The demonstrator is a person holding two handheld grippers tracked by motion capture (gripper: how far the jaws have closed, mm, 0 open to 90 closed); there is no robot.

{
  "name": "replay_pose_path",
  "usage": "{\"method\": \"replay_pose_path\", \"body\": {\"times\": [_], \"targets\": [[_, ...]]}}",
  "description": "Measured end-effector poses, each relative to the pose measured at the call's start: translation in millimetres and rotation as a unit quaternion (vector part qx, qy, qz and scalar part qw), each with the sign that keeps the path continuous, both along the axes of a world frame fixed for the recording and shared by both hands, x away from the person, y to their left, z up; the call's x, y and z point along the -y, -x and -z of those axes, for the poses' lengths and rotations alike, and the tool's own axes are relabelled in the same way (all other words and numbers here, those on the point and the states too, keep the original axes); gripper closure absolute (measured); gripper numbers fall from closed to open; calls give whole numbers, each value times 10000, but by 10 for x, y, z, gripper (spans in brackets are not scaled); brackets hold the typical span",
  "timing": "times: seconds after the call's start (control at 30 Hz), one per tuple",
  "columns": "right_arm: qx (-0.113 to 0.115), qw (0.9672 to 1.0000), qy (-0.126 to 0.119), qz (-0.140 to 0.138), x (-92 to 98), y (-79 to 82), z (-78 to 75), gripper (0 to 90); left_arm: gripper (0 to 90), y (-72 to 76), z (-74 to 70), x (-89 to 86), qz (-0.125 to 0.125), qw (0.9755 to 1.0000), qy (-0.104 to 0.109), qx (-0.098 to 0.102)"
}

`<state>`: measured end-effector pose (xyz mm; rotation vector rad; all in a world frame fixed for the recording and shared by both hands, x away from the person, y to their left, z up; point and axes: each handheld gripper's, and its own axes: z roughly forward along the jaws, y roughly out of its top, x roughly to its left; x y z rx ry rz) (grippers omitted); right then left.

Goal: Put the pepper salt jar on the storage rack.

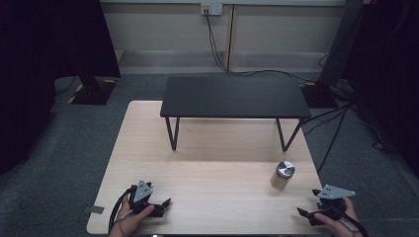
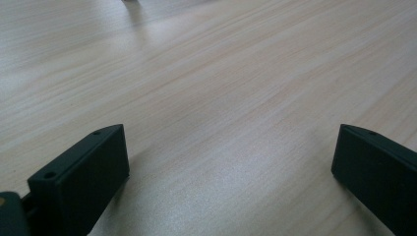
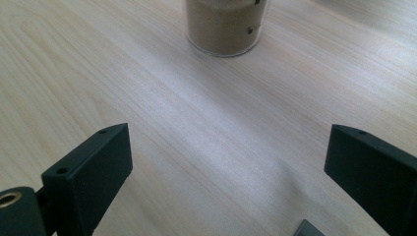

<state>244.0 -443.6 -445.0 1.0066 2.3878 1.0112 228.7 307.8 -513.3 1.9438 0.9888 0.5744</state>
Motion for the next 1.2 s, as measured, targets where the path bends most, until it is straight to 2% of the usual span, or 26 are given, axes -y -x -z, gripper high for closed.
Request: {"method": "replay_pose_path", "body": {"times": [0.3, 0.5, 0.6, 0.77, 0.83, 0.97, 1.2], "targets": [[-15, 10000, 40, -31, 0, 17, -1, 32, 0, -26, -6, 14, 7, 10000, -18, -8], [-11, 9999, 66, -107, -46, -29, -10, 34, 0, -26, 2, 19, -10, 10000, 24, -10], [49, 9999, -33, -101, -60, -50, -10, 36, 0, -26, 2, 19, -11, 10000, 24, -10], [250, 9993, -257, 85, -94, -80, -15, 41, 0, -26, 2, 19, -10, 10000, 24, -9], [319, 9993, -192, 83, -138, -121, -36, 50, 0, -27, -1, 18, -3, 10000, 7, -5], [319, 9994, -130, 20, -219, -232, -34, 54, 0, -26, 2, 19, -10, 10000, 23, -9], [391, 9987, -314, 96, -361, -404, 47, 54, 0, -26, 1, 19, -8, 10000, 21, -10]]}}
